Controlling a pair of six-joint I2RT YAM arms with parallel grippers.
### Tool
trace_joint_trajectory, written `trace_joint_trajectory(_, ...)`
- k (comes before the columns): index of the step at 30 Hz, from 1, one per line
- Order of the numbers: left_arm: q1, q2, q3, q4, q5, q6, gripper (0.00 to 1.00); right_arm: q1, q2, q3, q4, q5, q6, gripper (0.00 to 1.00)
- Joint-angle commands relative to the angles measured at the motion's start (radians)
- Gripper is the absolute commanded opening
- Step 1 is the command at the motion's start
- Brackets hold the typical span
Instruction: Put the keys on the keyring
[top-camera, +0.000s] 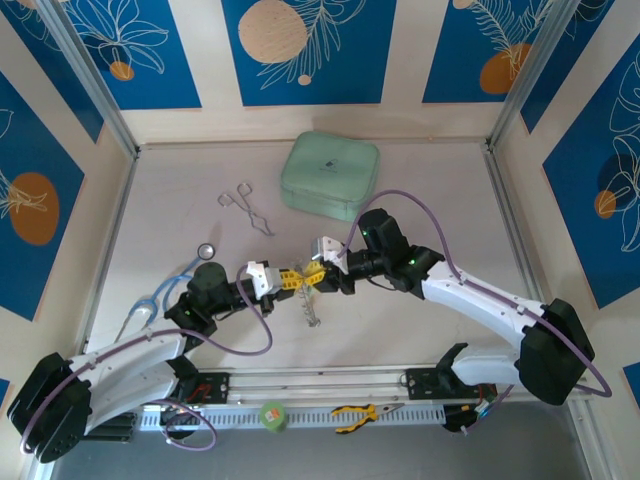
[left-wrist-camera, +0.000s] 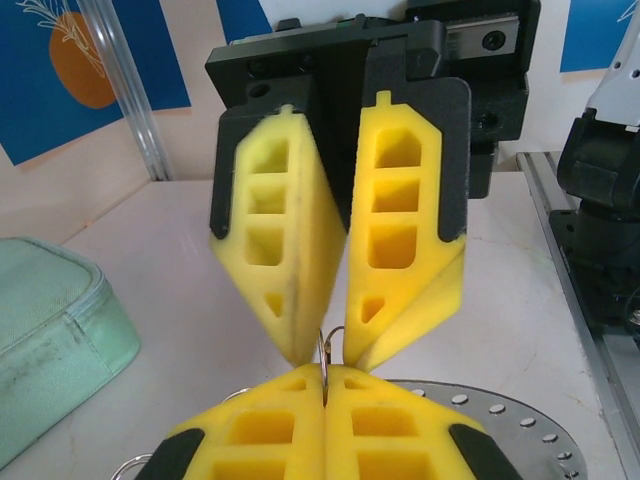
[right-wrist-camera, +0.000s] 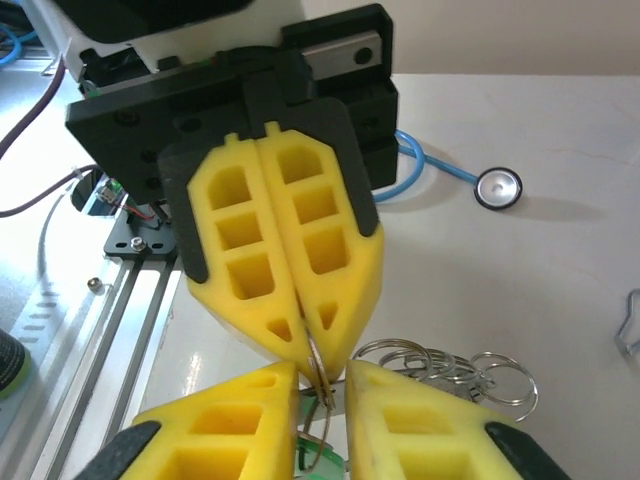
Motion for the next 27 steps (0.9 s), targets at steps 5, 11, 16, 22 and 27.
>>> trace_joint_trajectory(5,-0.008,0.011,-0.005,0.093,0.044,-0.025,0.0,0.008,0.022,0.009,-0.001,-0.031,-0.042,0.04)
trace_joint_trajectory(11,-0.01,-0.015,0.005,-0.014,-0.053,0.003,0.25,0.012,0.022,0.065,-0.122,0.023,-0.11,0.0)
trace_joint_trajectory(16,-0.01,-0.057,0.057,-0.28,-0.095,0.106,0.33,0.026,0.04,0.145,-0.282,0.094,-0.193,0.0)
trace_joint_trajectory(22,-0.01,-0.079,0.081,-0.376,-0.095,0.147,0.35,0.052,0.078,0.225,-0.395,0.163,-0.249,0.0)
trace_joint_trajectory(27,-0.009,-0.07,0.091,-0.367,-0.089,0.152,0.34,0.079,0.104,0.273,-0.442,0.188,-0.279,0.0)
